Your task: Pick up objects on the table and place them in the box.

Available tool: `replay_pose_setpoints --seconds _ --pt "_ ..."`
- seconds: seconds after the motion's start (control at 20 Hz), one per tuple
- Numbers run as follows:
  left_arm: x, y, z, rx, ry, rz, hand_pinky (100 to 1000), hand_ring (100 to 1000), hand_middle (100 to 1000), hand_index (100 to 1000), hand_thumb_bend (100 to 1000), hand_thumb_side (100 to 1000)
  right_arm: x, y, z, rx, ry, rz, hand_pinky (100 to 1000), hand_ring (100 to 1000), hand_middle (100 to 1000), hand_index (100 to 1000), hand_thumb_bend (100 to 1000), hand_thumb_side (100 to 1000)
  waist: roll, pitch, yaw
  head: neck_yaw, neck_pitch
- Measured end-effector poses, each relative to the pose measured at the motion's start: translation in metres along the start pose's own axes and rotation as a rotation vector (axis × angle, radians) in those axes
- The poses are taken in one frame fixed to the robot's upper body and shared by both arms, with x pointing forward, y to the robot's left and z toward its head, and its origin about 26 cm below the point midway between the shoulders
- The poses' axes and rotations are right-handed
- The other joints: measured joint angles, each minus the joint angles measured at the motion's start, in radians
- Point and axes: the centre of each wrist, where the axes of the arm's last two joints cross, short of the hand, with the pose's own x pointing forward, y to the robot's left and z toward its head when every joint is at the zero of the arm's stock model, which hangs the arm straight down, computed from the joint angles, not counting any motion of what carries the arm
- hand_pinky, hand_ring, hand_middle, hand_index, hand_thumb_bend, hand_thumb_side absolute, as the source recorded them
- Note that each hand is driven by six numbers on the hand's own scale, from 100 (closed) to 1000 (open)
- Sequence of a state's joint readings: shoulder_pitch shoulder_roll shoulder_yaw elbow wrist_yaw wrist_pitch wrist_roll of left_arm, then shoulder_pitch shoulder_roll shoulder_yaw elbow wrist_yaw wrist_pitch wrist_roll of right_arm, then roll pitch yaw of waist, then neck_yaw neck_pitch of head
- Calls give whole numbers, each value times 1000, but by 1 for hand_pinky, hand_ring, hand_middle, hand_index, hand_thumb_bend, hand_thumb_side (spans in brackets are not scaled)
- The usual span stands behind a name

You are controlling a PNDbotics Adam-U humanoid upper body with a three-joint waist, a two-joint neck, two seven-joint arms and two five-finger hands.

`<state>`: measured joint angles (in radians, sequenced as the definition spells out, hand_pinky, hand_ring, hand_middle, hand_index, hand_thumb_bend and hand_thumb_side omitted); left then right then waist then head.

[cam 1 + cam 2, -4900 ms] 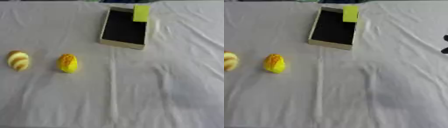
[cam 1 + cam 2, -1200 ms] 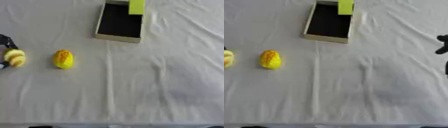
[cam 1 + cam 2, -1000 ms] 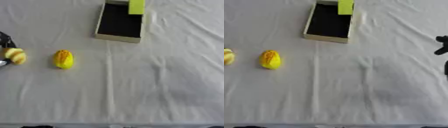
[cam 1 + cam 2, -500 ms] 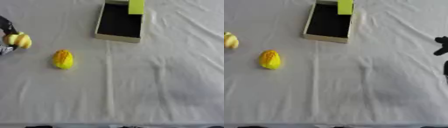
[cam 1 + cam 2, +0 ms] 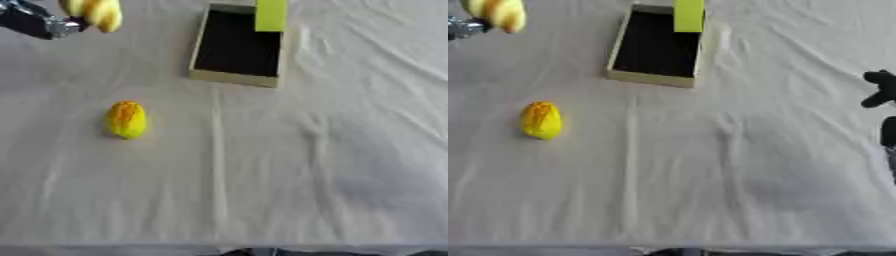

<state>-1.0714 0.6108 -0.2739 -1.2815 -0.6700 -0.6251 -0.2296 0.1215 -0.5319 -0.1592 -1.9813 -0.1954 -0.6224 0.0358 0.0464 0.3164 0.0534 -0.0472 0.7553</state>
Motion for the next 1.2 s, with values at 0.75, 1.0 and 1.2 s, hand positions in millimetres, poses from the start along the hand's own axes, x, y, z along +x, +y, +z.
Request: replay_pose_setpoints --seconds 0.75,1.0,1.2 --pt "56 -74 -131 13 -57 192 561 513 462 550 100 100 0 3 -21 18 -70 -60 1000 862 567 773 100 470 -2 29 -77 49 -14" --pt "51 -88 -128 13 21 162 565 520 468 559 100 100 0 3 -24 28 -80 -64 1000 862 566 772 100 470 9 51 -83 58 -43" --pt "49 -92 -127 31 71 124 570 527 473 568 100 100 0 3 -27 37 -82 -64 1000 863 564 772 100 470 16 68 -86 69 -66"
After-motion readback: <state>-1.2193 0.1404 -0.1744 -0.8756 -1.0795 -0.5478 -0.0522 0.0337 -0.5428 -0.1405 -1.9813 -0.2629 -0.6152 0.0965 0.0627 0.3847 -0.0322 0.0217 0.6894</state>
